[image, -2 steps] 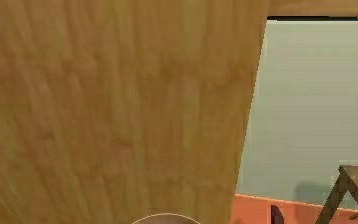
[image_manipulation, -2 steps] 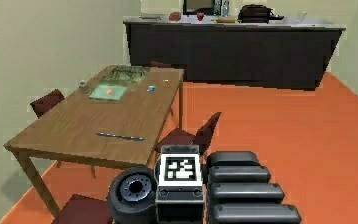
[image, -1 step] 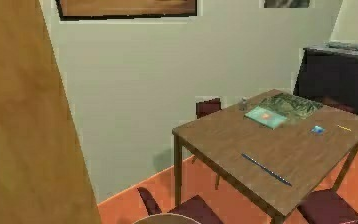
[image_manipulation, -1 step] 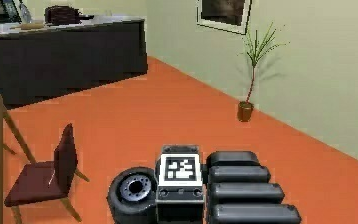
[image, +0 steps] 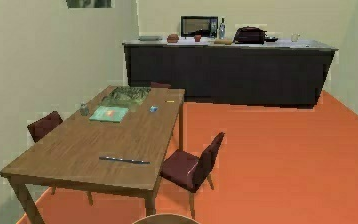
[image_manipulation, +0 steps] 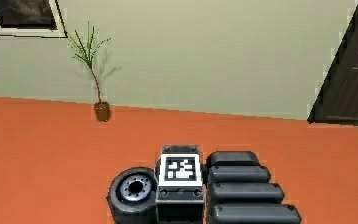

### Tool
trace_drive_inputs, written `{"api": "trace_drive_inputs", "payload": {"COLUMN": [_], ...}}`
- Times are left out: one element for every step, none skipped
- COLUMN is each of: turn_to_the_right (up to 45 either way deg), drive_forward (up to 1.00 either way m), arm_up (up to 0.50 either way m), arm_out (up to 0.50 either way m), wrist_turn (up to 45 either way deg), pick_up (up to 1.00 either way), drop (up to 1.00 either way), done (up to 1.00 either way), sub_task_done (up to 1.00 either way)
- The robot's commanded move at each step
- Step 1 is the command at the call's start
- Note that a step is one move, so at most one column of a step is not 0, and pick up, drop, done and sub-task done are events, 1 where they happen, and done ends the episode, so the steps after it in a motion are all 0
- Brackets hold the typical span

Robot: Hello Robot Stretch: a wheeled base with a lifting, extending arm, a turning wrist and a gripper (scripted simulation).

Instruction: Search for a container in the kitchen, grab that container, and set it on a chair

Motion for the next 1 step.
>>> {"api": "trace_drive_inputs", "payload": {"turn_to_the_right": [9.0], "drive_forward": [0.0], "arm_up": [0.0], "arm_out": [0.0], "wrist_turn": [0.0], "pick_up": [0.0], "drop": [0.0], "done": [0.0], "sub_task_done": [0.0]}}
